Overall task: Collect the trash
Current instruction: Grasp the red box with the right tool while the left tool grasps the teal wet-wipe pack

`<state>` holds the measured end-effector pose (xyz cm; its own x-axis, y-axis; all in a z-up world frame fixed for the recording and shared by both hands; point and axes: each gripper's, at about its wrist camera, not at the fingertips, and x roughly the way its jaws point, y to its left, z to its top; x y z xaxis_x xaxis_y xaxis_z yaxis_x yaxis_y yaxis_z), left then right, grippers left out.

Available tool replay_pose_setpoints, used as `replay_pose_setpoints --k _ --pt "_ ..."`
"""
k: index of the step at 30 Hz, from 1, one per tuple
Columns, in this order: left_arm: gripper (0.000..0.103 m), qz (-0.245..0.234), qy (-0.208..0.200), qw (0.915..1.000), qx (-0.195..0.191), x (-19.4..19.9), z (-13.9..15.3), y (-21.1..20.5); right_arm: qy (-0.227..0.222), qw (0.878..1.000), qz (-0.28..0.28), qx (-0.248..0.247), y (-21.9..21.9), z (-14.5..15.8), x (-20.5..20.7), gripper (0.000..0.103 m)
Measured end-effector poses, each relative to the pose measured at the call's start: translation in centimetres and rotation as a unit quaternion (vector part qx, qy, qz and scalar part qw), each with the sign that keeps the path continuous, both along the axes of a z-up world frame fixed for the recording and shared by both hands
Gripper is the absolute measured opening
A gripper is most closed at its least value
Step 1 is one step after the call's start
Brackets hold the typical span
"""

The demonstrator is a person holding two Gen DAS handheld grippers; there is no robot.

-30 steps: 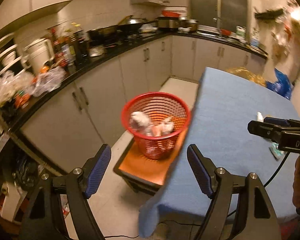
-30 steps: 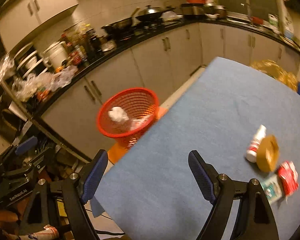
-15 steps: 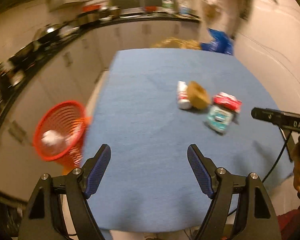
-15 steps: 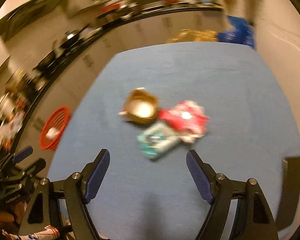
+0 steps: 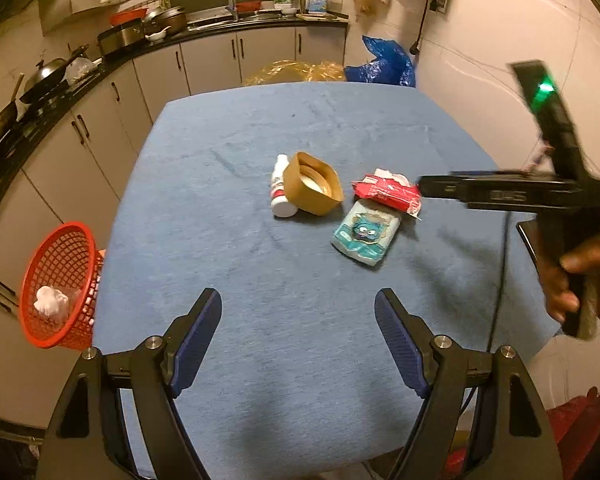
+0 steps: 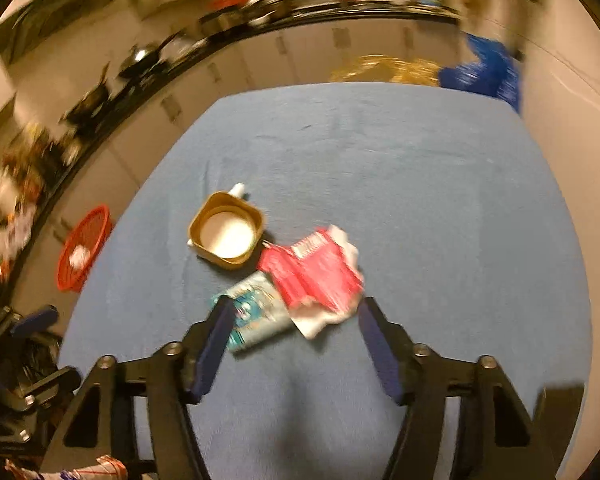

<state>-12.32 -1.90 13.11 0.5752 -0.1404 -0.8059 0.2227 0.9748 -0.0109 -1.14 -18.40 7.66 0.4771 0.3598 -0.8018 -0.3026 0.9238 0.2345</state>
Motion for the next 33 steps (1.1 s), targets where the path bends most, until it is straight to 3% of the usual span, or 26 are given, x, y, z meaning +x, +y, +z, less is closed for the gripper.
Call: replay_pose_setpoints --k 6,8,11,17,25,29,33 --pt "0.078 0.004 0.004 1.0000 0.002 -0.5 0.4 1.1 0.037 0.998 0.035 -0.032 2.5 -3.3 3.1 0.038" --pt "0.078 -0.002 0.002 1.0000 -0.001 -0.7 0.6 1.4 0.050 0.997 0.032 -0.041 2.3 -4.0 3.1 0.025" --pt "0.078 -0.018 0.006 0.9998 -0.009 -0.3 0.7 1.3 0.064 0.998 0.009 -0.022 1.0 -4.3 2.9 0.021" --pt "0.081 -0.068 0.013 0.9975 -0.007 2.1 0.0 -1.3 0.064 0.997 -0.039 0.024 -2.5 -2.2 0.3 0.017" --pt "0.084 -0.125 0.058 0.9904 -0.011 7.7 -4.0 -5.8 0.060 0.994 -0.087 0.036 -6.3 0.5 -5.6 0.017" --pt "0.084 -0.147 0.081 0.9857 0.016 10.0 -6.4 -7.8 0.050 0.993 -0.105 0.029 -7.6 1.7 -8.2 0.017" --pt "0.084 -0.159 0.076 0.9826 0.058 11.4 -8.1 -9.8 0.045 0.990 -0.131 0.029 -8.8 2.8 -10.2 0.018"
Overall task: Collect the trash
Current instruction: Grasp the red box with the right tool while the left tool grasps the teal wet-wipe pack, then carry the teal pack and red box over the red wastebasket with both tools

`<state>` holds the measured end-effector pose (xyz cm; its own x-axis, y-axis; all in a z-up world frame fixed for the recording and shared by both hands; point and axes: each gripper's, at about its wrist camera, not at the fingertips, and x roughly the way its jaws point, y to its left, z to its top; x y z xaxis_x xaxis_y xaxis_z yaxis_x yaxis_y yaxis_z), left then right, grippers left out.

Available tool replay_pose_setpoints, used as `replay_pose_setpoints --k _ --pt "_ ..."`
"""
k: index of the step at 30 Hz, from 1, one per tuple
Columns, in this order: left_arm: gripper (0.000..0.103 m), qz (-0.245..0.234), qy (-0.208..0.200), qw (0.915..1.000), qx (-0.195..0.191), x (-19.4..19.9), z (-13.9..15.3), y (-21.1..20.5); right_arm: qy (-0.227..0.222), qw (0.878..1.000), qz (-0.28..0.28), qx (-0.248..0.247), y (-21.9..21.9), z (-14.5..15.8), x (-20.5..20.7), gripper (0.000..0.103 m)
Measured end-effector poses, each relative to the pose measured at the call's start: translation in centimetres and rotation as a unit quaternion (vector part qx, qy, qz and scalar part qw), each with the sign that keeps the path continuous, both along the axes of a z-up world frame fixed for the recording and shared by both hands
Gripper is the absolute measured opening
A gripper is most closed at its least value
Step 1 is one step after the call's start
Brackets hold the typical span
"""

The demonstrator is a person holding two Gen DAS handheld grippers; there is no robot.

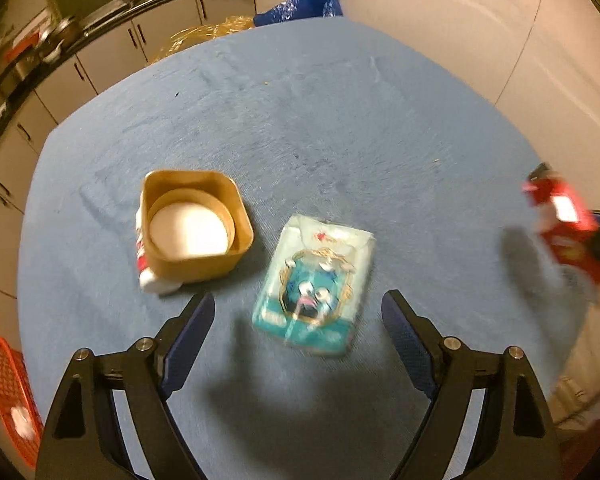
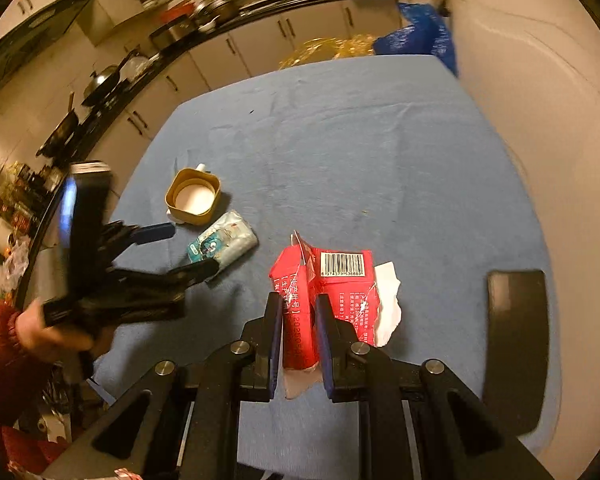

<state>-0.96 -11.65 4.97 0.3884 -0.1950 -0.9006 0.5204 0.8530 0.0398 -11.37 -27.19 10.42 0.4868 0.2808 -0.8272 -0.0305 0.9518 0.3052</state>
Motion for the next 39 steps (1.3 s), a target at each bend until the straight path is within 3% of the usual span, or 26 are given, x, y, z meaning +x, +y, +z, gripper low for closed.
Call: replay_pose_setpoints --k 6,9,13,19,24,32,39 --pt "0.083 -0.002 0.000 0.9998 0.020 0.8 -2.2 -1.5 0.002 1.000 -0.023 -0.003 -0.5 0.8 -2.2 0.018" --pt "0.052 0.008 0.000 0.9999 -0.012 0.4 -2.1 -1.1 0.002 1.000 -0.029 -0.002 -0.2 1.0 -2.3 0.018" --pt "0.036 0.013 -0.010 0.9996 -0.025 -1.4 -1.0 0.0 -0.006 1.000 -0.014 0.004 1.8 1.4 -1.8 0.018" --pt "0.035 0.051 -0.031 0.9960 -0.067 -5.8 2.1 4.1 -0.026 0.999 0.026 0.007 5.6 1.9 0.2 0.018" --pt "0.035 0.100 -0.054 0.9905 -0.078 -8.7 4.3 8.9 -0.022 0.997 0.068 0.012 9.9 1.7 2.3 0.018" --pt "0.035 0.218 -0.087 0.9680 -0.088 -12.7 6.7 17.8 -0.016 0.983 0.180 0.013 19.2 0.9 4.0 0.018" --pt "0.035 0.313 -0.115 0.9385 -0.091 -16.7 8.2 24.5 -0.028 0.963 0.267 0.013 26.3 1.4 3.7 0.018"
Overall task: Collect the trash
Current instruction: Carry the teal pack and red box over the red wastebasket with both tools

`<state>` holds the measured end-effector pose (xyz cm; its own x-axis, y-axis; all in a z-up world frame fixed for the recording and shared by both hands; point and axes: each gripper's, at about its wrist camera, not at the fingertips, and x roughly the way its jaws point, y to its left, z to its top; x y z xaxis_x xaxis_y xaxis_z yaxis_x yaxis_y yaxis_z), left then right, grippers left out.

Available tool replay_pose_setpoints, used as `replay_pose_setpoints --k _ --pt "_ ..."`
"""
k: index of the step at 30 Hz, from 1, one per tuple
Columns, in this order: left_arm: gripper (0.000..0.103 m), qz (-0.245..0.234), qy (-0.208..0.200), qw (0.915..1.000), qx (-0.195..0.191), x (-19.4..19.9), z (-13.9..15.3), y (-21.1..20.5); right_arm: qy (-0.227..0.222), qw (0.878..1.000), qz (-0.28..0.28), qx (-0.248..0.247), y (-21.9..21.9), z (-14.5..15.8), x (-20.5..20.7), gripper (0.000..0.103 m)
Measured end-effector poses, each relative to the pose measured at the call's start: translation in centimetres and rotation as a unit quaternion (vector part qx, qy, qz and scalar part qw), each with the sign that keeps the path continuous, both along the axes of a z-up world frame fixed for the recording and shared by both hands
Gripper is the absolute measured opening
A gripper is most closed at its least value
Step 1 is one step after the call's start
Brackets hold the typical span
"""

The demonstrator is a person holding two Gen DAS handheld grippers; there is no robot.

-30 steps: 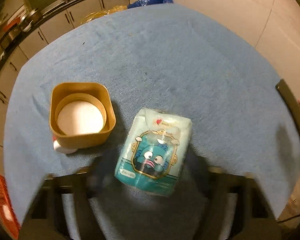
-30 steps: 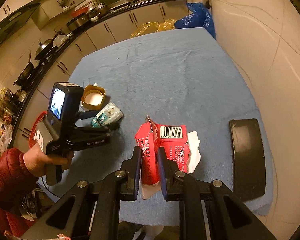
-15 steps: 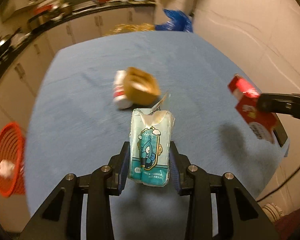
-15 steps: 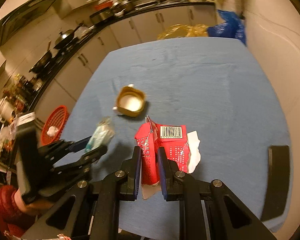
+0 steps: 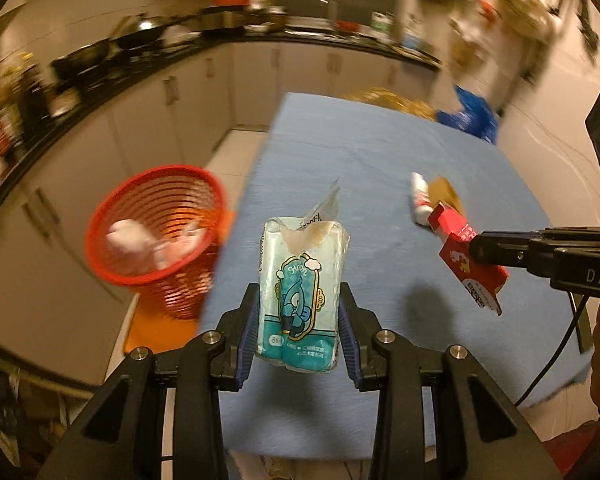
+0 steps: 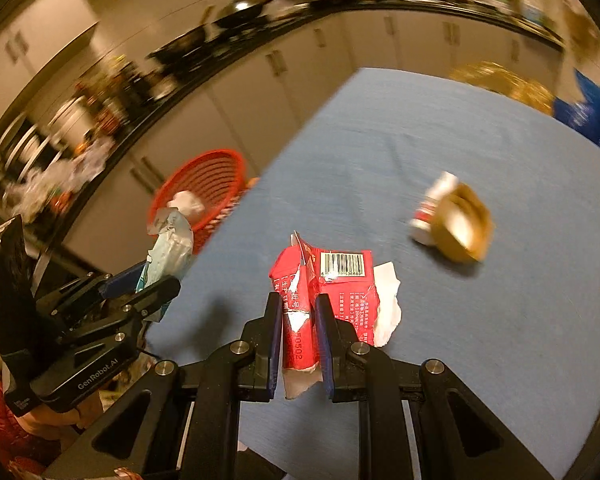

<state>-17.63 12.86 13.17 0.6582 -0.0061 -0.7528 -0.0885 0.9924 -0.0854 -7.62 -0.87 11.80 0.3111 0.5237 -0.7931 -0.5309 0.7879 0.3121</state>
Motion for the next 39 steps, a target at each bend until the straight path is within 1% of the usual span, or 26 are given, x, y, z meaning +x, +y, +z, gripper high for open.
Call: replay_pose_setpoints --k 4,10,16,19,23,27,39 --pt "0.035 0.041 -0.012 0.9991 -0.007 -1.2 0.6 2.6 0.003 0.999 0.038 -0.002 3.0 -0.2 -0.4 0.018" --pt "0.035 0.094 -0.020 0.9953 -0.002 -4.0 0.9 5.5 0.003 0.996 0.089 -0.001 6.9 -0.3 -1.0 0.018" --pt "0.035 0.130 -0.018 0.9914 -0.001 -5.3 0.9 7.7 -0.003 0.993 0.120 0.008 9.0 0.2 -1.1 0.018" --pt "0.035 0.140 -0.018 0.9900 0.000 -5.7 1.2 8.3 -0.002 0.992 0.124 0.014 9.4 0.5 -0.8 0.018" --pt "0.035 0.149 -0.017 0.9887 -0.002 -5.6 1.6 8.9 -0.008 0.992 0.121 0.020 9.5 1.0 -0.3 0.018" --pt "0.035 0.150 -0.016 0.9886 -0.005 -4.6 1.8 9.3 -0.014 0.993 0.120 0.017 9.7 1.1 0.1 0.018" --pt "0.036 0.120 -0.016 0.9927 -0.009 -1.2 1.8 9.2 -0.021 0.994 0.103 0.010 9.0 1.6 1.4 0.018"
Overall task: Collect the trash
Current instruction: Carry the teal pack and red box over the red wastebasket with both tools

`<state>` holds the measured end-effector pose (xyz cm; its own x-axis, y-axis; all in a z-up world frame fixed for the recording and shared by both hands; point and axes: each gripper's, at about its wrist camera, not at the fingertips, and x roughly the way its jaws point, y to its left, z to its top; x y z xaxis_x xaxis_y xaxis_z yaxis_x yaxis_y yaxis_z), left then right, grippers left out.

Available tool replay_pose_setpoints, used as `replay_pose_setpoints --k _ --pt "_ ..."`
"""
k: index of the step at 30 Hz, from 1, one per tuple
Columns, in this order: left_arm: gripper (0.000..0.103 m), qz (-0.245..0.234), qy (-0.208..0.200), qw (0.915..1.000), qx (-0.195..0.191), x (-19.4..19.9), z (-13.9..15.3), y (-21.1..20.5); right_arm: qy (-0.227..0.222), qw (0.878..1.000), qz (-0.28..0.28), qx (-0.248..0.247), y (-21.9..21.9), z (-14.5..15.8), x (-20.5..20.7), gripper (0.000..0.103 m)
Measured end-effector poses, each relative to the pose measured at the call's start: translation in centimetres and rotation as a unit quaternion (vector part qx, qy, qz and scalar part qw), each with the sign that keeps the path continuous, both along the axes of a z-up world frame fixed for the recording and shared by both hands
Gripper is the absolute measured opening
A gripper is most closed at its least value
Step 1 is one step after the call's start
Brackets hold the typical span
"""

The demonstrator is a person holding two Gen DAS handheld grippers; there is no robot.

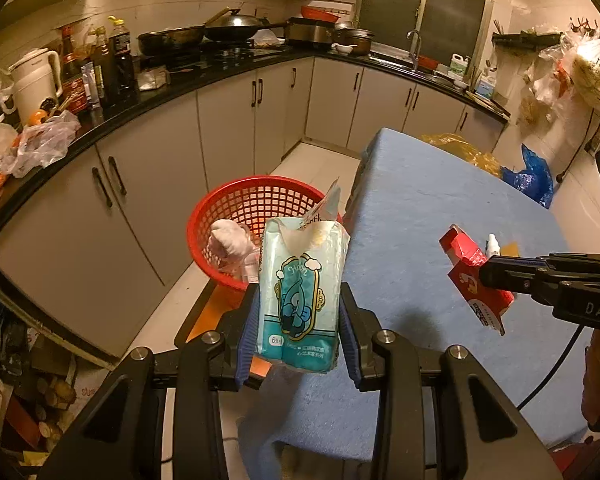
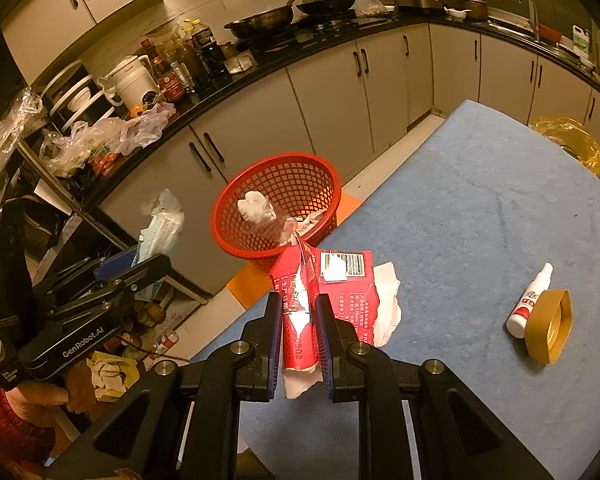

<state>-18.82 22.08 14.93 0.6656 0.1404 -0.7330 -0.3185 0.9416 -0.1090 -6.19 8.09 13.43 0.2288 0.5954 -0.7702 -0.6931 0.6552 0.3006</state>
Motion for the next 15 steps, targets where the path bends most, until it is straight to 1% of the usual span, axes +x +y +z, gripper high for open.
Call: replay_pose_setpoints --k 8,15 --pt "0.036 -0.007 0.006 0.9999 -0.007 1.1 -0.6 1.0 0.006 1.000 -0.012 0.001 0.5 -0.1 0.1 0.018" --pt "0.036 0.001 0.006 0.9999 -0.009 1.9 -0.6 3.3 0.021 1.000 -0.004 0.014 2.9 0.2 1.1 0.018"
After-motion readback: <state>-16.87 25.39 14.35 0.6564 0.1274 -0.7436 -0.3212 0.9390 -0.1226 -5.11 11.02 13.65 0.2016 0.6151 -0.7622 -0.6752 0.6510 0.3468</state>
